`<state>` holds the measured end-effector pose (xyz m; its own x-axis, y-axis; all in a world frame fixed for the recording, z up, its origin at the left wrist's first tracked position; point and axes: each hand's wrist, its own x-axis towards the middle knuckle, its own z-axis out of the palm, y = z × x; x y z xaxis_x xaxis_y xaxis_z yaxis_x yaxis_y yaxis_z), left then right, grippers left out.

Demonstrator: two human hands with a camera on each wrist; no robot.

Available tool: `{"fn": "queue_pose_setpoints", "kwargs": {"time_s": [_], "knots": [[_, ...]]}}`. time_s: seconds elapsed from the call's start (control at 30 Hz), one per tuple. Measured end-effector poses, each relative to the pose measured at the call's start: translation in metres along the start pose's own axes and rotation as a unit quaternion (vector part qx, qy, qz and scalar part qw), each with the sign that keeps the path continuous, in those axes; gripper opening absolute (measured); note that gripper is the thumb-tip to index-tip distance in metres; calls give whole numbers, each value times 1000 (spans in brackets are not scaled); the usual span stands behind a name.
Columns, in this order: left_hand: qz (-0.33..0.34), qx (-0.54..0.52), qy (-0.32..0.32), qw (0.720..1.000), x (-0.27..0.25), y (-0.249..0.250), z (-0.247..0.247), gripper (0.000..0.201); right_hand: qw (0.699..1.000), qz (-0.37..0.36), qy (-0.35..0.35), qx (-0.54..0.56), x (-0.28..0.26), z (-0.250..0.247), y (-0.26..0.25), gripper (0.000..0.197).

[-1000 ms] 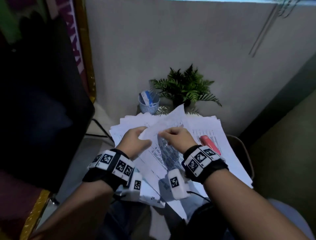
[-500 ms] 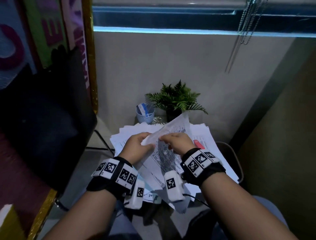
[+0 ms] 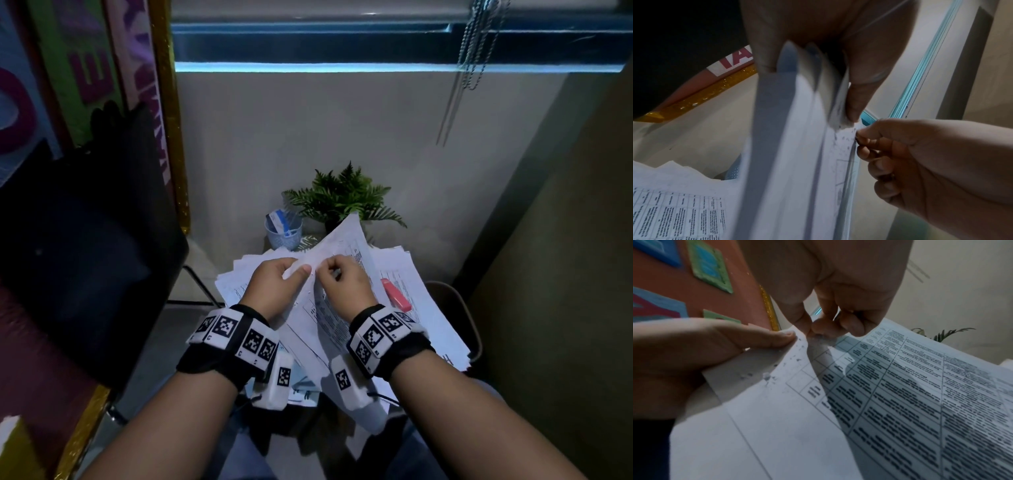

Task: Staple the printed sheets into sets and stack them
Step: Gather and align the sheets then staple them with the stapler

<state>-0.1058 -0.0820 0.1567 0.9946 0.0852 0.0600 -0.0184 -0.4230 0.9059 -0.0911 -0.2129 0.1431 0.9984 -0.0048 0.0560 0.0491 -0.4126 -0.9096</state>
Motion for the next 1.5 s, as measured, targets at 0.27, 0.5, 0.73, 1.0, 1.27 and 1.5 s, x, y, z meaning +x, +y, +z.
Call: {"fn": "queue_pose_setpoints", "kwargs": {"time_s": [0.27, 0.5, 0.73, 1.0, 1.27, 1.5], "knots": [[-5, 139, -24, 990, 19, -5, 2, 17, 995, -75, 34, -54, 4, 11, 18, 21], [-41, 175, -27, 983, 17, -22, 11, 17, 996, -56, 72, 22, 17, -1, 5, 7], [-41, 187, 31, 981, 24, -22, -3, 18, 972, 134, 159, 111, 51, -60, 59, 19], [-43, 212, 82, 973, 38, -20, -22, 23, 923, 208, 295, -136, 99, -172, 111, 15], [-26, 110, 72, 991, 41, -19, -27, 12, 979, 131, 127, -87, 103, -158, 90, 27], [15, 69, 26, 997, 24, -13, -34, 9, 987, 42, -152, 14, 80, -73, 34, 63]]}}
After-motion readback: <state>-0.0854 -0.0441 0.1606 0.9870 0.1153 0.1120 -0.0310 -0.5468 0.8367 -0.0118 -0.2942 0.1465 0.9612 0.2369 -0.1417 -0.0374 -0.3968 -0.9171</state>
